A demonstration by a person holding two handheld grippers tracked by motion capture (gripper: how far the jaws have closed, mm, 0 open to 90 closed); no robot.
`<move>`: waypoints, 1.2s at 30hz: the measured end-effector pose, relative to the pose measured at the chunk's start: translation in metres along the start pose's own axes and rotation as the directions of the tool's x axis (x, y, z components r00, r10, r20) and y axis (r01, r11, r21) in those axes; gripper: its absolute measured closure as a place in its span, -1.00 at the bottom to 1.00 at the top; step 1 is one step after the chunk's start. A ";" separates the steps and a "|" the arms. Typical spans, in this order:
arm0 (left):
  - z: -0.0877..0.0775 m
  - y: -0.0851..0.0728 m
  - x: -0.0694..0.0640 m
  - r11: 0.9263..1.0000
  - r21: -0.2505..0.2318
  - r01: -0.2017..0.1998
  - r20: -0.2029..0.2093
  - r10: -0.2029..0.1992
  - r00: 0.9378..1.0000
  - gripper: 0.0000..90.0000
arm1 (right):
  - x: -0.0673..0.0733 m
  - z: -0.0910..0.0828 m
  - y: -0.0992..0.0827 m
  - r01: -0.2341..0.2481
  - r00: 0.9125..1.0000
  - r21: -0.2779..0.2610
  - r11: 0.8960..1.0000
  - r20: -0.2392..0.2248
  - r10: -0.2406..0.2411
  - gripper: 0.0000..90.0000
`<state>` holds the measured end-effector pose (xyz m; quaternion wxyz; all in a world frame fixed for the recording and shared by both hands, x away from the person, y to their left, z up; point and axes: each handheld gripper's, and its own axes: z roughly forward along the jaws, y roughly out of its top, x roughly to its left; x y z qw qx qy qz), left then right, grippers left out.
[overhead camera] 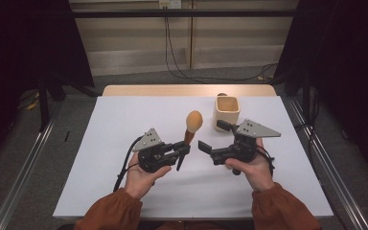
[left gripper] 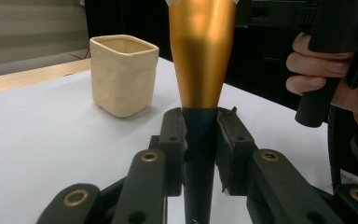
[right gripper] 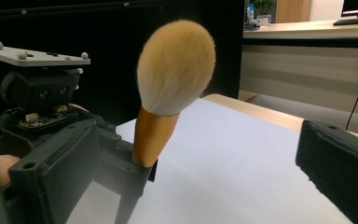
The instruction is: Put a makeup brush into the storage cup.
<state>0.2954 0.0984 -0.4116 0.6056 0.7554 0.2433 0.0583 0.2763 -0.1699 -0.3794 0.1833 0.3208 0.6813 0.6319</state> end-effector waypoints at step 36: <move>0.016 -0.004 -0.006 1.000 0.003 -0.019 0.024 0.019 1.000 0.65 | -0.001 0.026 -0.012 -0.102 0.994 0.084 0.991 -0.033 0.105 -0.07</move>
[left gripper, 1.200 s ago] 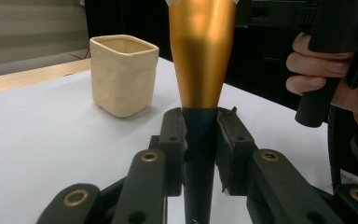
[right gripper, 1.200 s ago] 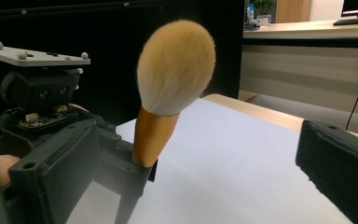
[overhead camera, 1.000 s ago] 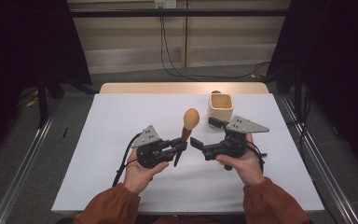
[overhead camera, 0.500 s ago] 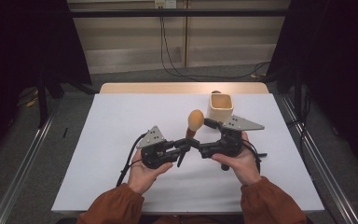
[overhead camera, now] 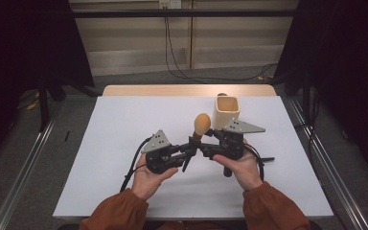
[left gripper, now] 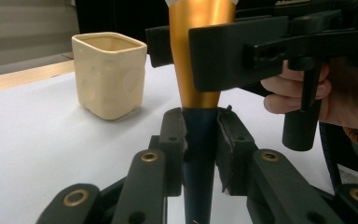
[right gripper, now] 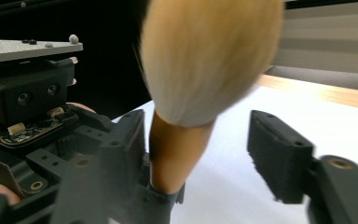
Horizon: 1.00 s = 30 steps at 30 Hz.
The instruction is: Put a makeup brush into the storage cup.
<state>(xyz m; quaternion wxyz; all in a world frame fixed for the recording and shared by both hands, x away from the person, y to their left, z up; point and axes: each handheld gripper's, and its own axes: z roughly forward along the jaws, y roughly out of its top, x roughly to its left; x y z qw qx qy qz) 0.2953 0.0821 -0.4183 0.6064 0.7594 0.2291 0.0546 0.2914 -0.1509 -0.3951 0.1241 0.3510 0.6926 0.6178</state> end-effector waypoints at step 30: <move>0.006 -0.008 0.000 1.000 0.026 -0.004 -0.009 0.004 1.000 0.42 | 0.008 0.003 -0.004 0.021 0.998 0.061 0.998 -0.060 -0.018 0.45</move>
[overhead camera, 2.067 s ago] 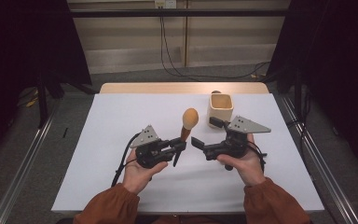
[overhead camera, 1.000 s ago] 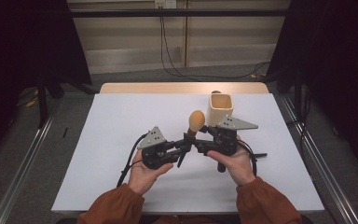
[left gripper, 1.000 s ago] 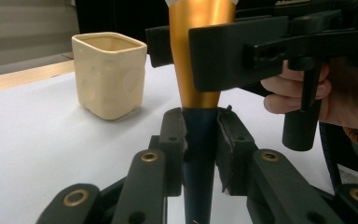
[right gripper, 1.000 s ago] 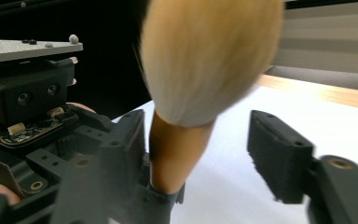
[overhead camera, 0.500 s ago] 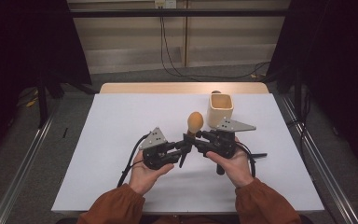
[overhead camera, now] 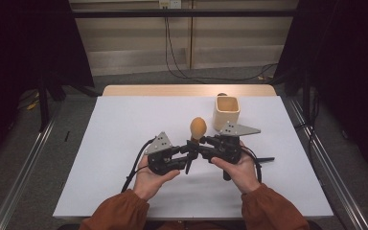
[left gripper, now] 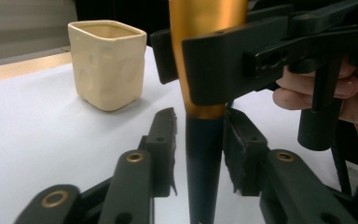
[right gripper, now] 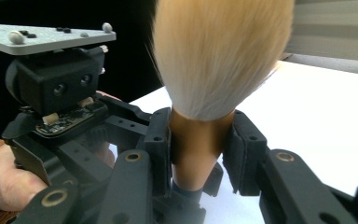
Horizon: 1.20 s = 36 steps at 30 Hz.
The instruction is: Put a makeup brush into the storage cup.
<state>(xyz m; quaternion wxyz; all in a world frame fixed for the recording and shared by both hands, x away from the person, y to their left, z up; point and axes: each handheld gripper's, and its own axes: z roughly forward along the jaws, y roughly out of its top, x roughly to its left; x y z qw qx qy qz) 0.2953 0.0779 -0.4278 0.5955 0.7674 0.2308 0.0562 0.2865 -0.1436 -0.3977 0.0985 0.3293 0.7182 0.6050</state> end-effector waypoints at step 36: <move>-0.022 -0.002 0.006 0.999 0.027 0.023 -0.113 -0.020 0.993 -0.85 | -0.009 -0.021 0.004 0.033 0.998 -0.031 0.999 0.047 -0.032 0.45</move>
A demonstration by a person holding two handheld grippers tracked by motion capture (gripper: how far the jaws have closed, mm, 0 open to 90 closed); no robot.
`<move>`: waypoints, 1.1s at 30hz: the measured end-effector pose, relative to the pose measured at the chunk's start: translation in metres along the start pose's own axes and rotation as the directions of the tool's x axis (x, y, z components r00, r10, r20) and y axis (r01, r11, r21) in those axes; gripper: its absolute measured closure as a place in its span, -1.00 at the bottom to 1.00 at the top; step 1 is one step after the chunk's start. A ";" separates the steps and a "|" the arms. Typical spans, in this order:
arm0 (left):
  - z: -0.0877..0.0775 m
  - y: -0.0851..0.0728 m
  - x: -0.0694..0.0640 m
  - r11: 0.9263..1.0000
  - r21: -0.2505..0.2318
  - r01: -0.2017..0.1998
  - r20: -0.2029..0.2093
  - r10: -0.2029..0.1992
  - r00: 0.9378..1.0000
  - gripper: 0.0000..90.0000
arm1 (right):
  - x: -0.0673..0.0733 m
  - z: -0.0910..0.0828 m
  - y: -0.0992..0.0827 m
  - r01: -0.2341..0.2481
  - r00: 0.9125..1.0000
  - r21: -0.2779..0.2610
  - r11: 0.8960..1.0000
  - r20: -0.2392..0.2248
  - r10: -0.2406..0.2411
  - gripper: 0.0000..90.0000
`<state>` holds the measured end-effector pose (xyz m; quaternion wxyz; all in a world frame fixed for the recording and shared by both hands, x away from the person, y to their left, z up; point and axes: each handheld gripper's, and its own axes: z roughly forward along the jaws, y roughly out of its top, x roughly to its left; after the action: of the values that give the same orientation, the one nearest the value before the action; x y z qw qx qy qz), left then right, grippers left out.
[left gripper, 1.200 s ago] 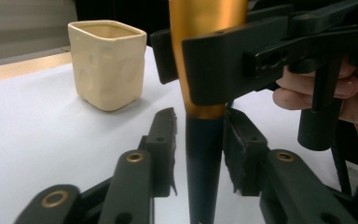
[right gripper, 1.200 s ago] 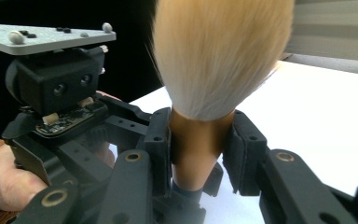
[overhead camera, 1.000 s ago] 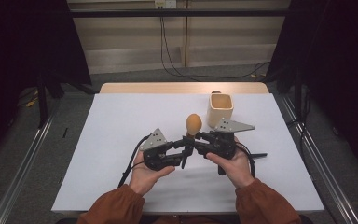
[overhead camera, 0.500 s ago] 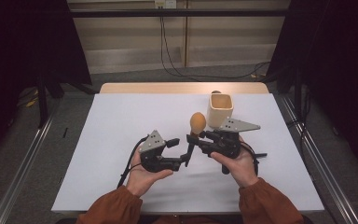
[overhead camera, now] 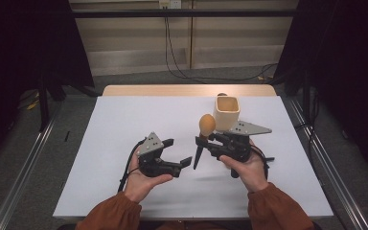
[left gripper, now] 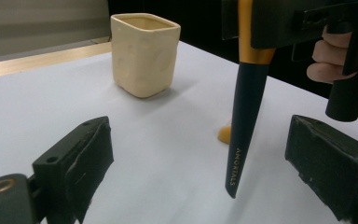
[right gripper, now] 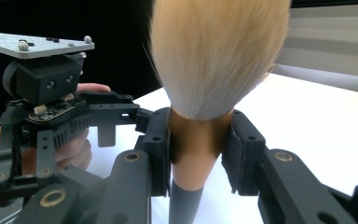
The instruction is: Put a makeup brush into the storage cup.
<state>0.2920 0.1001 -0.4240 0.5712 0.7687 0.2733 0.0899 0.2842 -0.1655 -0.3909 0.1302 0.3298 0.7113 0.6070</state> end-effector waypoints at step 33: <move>-0.061 -0.015 0.026 0.999 -0.047 0.019 -0.141 -0.025 0.990 -0.96 | -0.036 -0.038 0.015 0.004 0.991 -0.045 0.999 0.131 0.002 0.45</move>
<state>0.2815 0.1671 -0.4228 0.5686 0.7443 0.3194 0.1439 0.2937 -0.2168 -0.3755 0.1845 0.3655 0.6874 0.5998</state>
